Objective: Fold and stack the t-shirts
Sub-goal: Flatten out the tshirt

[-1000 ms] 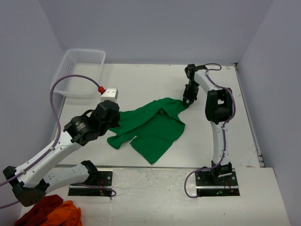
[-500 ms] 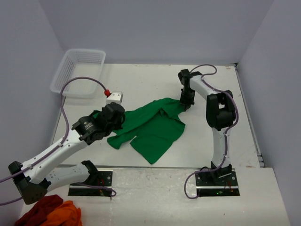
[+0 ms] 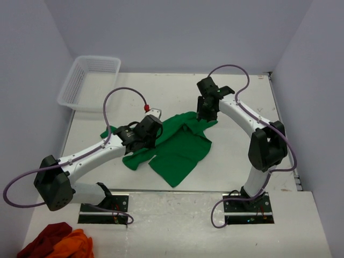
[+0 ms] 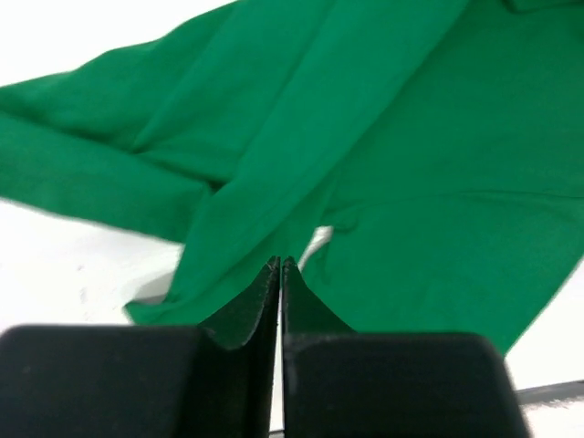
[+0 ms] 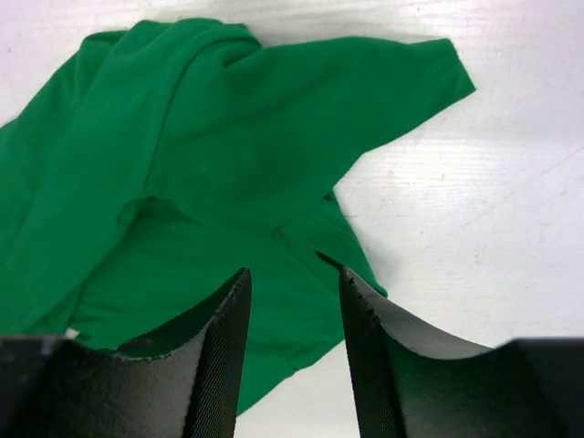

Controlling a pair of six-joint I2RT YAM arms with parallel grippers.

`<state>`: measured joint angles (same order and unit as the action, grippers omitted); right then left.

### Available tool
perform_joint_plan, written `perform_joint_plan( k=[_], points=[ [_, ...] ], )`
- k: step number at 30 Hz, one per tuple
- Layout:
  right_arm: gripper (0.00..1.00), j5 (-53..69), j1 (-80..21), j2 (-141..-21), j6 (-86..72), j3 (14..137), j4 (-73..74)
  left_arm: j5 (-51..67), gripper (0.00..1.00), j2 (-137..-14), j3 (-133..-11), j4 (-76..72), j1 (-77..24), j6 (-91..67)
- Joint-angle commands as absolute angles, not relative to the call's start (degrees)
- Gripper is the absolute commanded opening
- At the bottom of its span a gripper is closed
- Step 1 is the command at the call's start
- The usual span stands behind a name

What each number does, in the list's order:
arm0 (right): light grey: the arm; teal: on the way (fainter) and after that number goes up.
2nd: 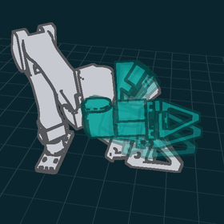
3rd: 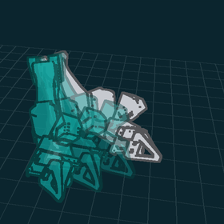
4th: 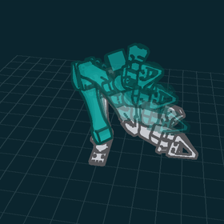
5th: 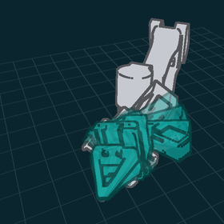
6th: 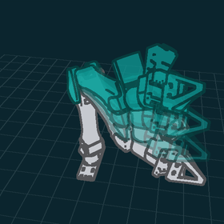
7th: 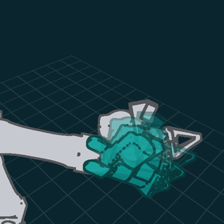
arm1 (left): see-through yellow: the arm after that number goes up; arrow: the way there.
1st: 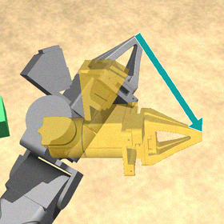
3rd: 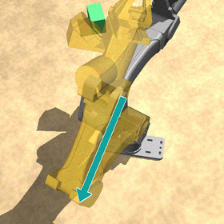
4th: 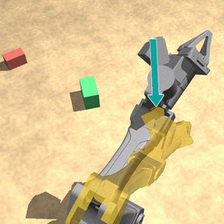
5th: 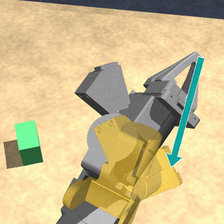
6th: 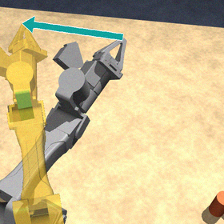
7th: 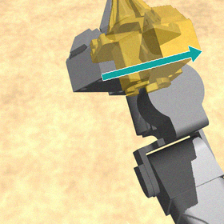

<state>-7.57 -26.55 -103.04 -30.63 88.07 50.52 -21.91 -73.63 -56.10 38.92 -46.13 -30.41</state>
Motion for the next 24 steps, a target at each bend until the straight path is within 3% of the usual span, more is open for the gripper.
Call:
perform_joint_plan(
  k=[1, 3, 4, 13, 20, 24],
  points=[
    [0.45, -8.71, -26.19, -105.03, -30.32, 90.43, 49.04, -14.17, 0.07, -75.84, -60.29, 29.82, -45.70, -26.73],
    [0.01, -7.56, -26.19, -104.77, -30.85, 89.65, 47.29, -8.71, 0.06, -78.39, -61.43, 27.61, -45.70, -26.19],
    [0.00, -7.47, -26.28, -104.16, -31.02, 88.87, 46.68, -6.79, 0.00, -79.53, -61.78, 25.86, -45.79, -26.10],
    [0.00, -11.34, -24.53, -105.64, -29.36, 92.90, 47.99, 10.80, 0.00, -92.97, -60.73, 14.94, -45.97, -27.42],
    [0.00, -6.78, -20.22, -104.86, -27.86, 93.26, 45.98, 9.93, 0.00, -98.35, -59.07, 15.47, -47.02, -29.00],
    [0.00, 2.61, -20.74, -101.08, -26.90, 85.89, 39.30, 8.53, 0.00, -97.91, -57.57, 15.64, -47.20, -29.53]
  ],
)
